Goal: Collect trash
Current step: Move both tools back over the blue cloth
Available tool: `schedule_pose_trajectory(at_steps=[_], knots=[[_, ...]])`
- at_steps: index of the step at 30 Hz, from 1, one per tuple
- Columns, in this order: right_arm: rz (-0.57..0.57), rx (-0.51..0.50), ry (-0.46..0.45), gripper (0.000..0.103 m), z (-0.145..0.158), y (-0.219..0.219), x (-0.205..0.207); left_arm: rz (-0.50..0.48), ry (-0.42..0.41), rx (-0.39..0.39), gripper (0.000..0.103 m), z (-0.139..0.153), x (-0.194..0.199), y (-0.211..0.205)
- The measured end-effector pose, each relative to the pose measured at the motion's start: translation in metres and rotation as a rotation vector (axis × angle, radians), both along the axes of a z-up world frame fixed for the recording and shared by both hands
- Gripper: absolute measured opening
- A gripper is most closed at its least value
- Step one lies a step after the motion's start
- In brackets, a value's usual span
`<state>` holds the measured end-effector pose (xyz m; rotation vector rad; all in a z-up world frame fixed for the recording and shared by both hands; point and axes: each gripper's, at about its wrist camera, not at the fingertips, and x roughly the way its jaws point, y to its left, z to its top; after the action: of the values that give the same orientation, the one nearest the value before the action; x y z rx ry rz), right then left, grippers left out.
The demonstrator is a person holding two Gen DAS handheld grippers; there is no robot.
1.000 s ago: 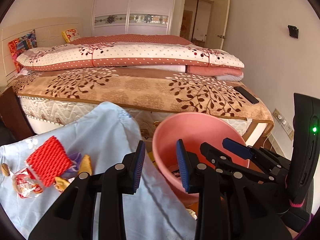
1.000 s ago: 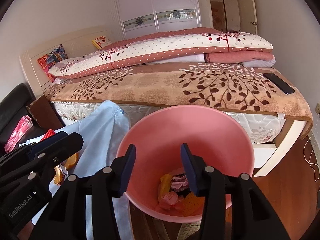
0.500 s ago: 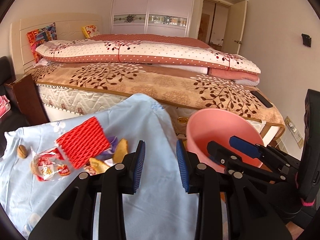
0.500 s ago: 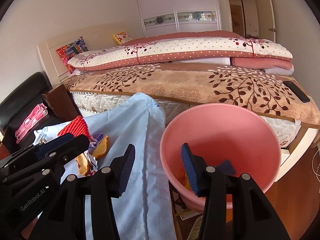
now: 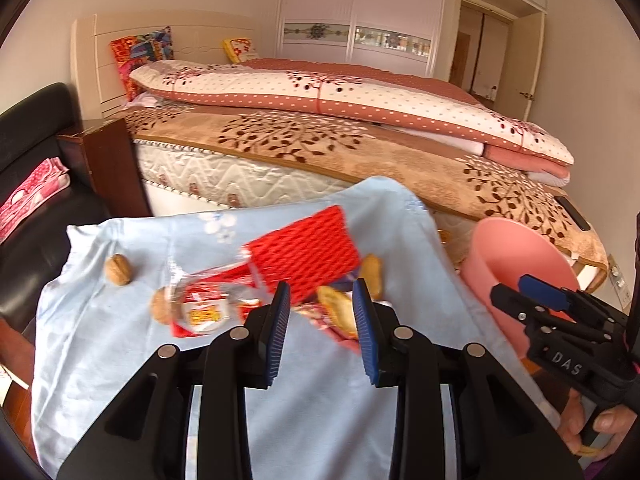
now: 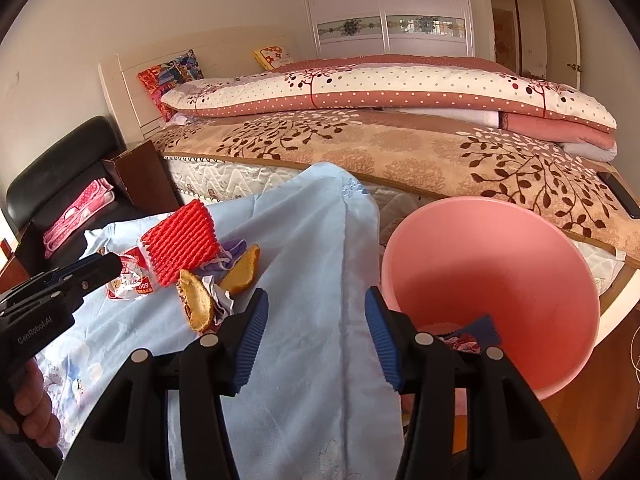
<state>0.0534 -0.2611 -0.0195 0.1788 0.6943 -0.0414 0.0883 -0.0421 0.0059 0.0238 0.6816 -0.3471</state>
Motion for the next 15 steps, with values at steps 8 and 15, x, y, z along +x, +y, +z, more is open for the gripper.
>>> schedule_pose_trajectory(at_steps=[8, 15], knots=[[0.07, -0.008, 0.023, 0.053, -0.009, 0.024, 0.01, 0.105, 0.028, -0.011, 0.032, -0.008, 0.012, 0.058], [0.092, -0.002, 0.053, 0.053, -0.018, 0.033, 0.017, 0.147, 0.078, -0.042, 0.032, -0.018, 0.03, 0.088]])
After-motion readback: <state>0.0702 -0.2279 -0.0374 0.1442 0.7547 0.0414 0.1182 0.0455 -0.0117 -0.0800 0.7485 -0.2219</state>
